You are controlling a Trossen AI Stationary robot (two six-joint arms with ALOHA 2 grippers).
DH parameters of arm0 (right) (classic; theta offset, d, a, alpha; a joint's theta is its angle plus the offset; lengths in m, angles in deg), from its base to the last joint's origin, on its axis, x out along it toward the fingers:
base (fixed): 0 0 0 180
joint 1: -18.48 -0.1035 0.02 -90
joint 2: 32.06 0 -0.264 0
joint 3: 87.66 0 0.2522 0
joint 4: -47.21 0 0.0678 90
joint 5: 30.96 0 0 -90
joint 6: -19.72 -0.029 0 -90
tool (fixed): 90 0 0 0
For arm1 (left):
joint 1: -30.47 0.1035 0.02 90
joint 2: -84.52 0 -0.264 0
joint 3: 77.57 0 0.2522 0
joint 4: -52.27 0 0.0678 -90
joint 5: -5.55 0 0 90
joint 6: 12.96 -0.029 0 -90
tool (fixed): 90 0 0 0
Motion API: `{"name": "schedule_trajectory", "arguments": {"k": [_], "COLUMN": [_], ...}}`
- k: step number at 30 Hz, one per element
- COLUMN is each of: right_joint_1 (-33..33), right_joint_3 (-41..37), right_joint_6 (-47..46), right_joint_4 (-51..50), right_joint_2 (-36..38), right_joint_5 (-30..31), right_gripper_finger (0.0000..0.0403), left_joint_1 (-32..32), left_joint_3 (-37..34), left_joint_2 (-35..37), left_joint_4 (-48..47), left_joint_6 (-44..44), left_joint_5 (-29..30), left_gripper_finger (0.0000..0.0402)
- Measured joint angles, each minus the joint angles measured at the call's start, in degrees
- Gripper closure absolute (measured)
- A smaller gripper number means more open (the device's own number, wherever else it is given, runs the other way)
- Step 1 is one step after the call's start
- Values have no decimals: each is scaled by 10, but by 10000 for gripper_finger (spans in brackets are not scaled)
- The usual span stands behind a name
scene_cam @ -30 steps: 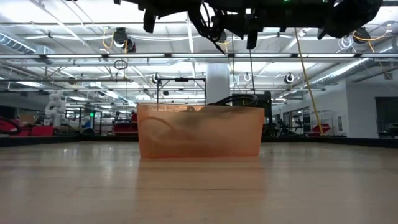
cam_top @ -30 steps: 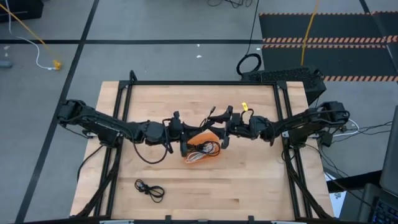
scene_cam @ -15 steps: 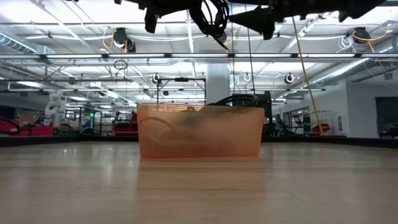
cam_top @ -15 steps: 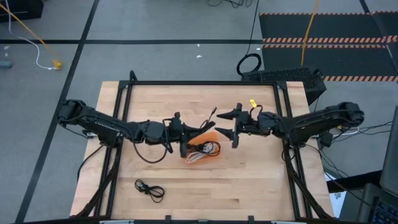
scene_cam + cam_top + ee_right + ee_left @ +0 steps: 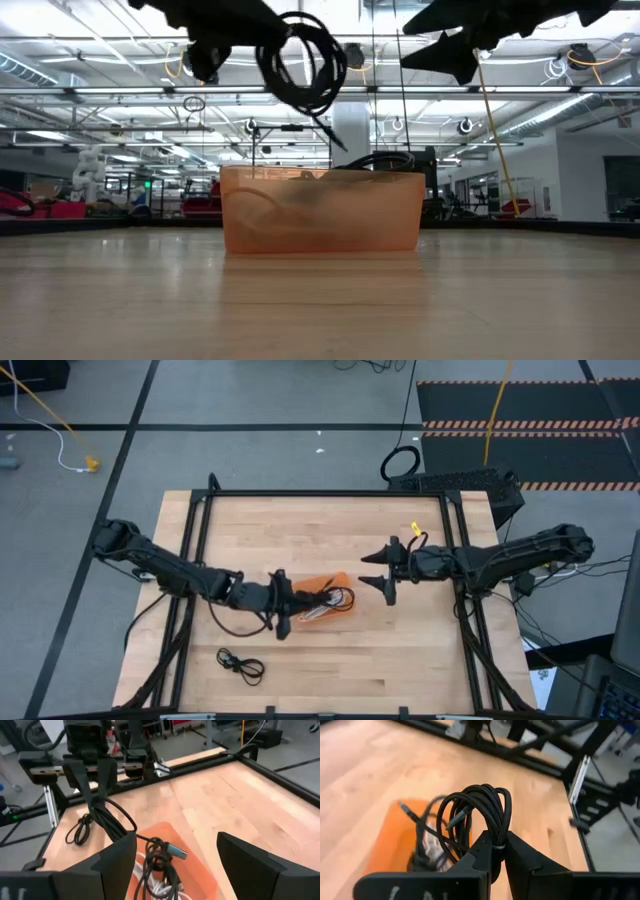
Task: Pick and place USB-C Cables
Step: Put the black charger cable into the orange bin
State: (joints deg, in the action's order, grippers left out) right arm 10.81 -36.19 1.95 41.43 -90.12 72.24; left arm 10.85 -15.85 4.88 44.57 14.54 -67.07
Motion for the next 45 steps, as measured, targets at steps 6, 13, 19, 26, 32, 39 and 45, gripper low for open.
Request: {"name": "schedule_trajectory", "arguments": {"k": [6, 13, 19, 26, 32, 39, 45], "right_joint_1": [-7, -7, -7, -7, -7, -7, -7], "right_joint_3": [0, 0, 0, 0, 0, 0, 0], "right_joint_6": [0, -2, -2, -1, 0, 0, 9], "right_joint_4": [-1, -1, -1, -1, -1, -1, -1], "right_joint_2": [0, 0, 0, 0, 0, 0, 0], "right_joint_5": [0, 1, 1, 1, 1, 2, 2], "right_gripper_finger": [133, 133, 133, 133, 133, 133, 133], "left_joint_1": [-7, -4, -3, -3, 2, 11, 11], "left_joint_3": [0, 0, 0, 0, 0, 0, 0], "left_joint_2": [-18, -80, -93, -79, -75, -75, -75], "left_joint_4": [-76, -66, -68, -79, -100, -109, -104], "left_joint_6": [2, -77, -71, -34, -29, -39, -38], "left_joint_5": [53, 48, 48, 45, 47, 46, 46], "left_gripper_finger": [361, 358, 356, 355, 341, 298, 315]}}
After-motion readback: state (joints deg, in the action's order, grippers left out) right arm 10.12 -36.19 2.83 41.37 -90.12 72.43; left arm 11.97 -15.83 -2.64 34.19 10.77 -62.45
